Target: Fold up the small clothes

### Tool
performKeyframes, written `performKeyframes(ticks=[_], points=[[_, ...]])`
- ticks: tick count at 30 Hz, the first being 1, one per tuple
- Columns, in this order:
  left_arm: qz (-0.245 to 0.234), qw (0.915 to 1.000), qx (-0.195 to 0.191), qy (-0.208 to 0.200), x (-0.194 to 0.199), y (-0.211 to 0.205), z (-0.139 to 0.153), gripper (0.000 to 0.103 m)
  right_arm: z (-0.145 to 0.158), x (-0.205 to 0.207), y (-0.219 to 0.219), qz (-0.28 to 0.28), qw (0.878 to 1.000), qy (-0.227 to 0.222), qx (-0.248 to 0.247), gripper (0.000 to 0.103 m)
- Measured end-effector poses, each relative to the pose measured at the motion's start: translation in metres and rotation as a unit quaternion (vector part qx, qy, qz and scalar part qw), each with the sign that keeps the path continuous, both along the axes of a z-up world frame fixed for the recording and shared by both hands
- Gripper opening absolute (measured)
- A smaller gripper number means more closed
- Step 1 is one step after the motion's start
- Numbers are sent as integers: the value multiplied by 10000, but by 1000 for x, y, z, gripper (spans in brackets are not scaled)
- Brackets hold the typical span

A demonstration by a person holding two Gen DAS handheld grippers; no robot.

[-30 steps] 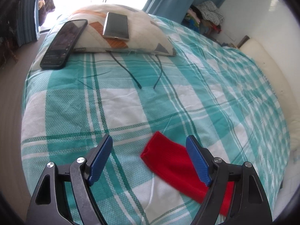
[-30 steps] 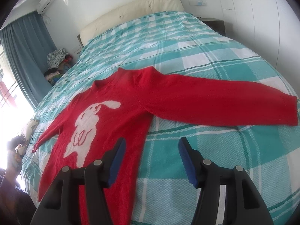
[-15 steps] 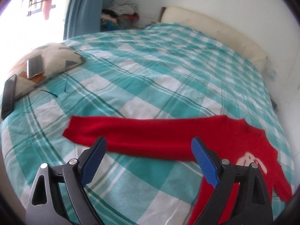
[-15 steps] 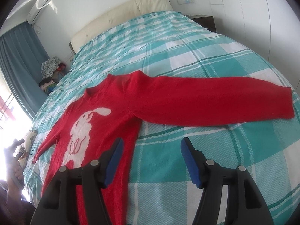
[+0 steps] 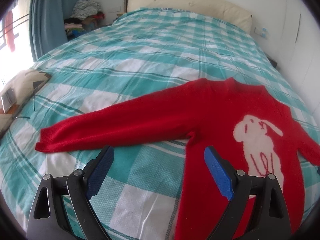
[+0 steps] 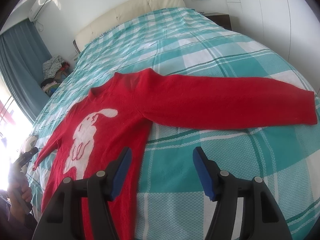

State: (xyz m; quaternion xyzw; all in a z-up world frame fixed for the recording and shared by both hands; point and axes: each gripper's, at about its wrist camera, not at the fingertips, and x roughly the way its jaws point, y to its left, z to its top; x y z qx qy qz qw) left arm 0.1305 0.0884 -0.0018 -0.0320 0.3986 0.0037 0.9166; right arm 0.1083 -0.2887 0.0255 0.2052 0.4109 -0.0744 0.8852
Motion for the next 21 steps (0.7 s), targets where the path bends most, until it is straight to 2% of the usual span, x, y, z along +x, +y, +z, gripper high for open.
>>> performKeyframes(ticks=[11,21], points=[[8,10000,21,-38,0,-2,0,94,-6,2,6,69,9999,119,22,64],[-82,9998,195,-57,-1,-10,0,94,-7,2,8,102,9999,138,2,64]])
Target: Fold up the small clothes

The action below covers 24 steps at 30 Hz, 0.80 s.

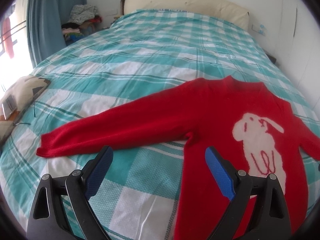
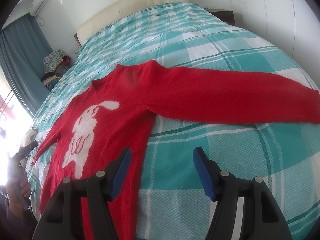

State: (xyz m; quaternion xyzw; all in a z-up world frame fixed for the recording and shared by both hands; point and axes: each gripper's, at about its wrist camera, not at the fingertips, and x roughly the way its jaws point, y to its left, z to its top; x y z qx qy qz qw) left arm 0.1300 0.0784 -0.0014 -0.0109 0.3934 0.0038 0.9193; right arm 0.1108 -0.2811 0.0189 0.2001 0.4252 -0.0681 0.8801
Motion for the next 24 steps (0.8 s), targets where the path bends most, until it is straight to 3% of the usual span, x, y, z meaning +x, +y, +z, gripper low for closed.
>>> performKeyframes(ticks=[24], points=[[58,10000,-12,66,1,3,-3,95,-2,1,2,22,10000,18,13,64]])
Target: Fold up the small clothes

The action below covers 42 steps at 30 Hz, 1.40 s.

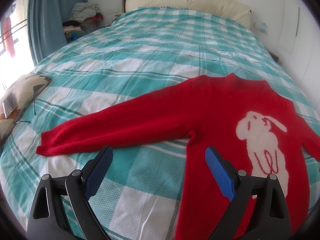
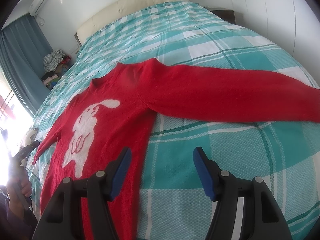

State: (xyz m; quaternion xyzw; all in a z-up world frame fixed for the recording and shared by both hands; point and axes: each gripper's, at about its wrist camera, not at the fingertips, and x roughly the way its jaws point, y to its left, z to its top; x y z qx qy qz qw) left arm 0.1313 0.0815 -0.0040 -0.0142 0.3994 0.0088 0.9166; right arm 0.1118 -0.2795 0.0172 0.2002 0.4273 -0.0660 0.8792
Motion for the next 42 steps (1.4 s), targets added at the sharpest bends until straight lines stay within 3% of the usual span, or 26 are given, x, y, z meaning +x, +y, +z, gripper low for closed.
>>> performKeyframes(ticks=[42], points=[[-17,10000,39,24,1,-2,-3,95,-6,1,7,15,10000,36,25,64]])
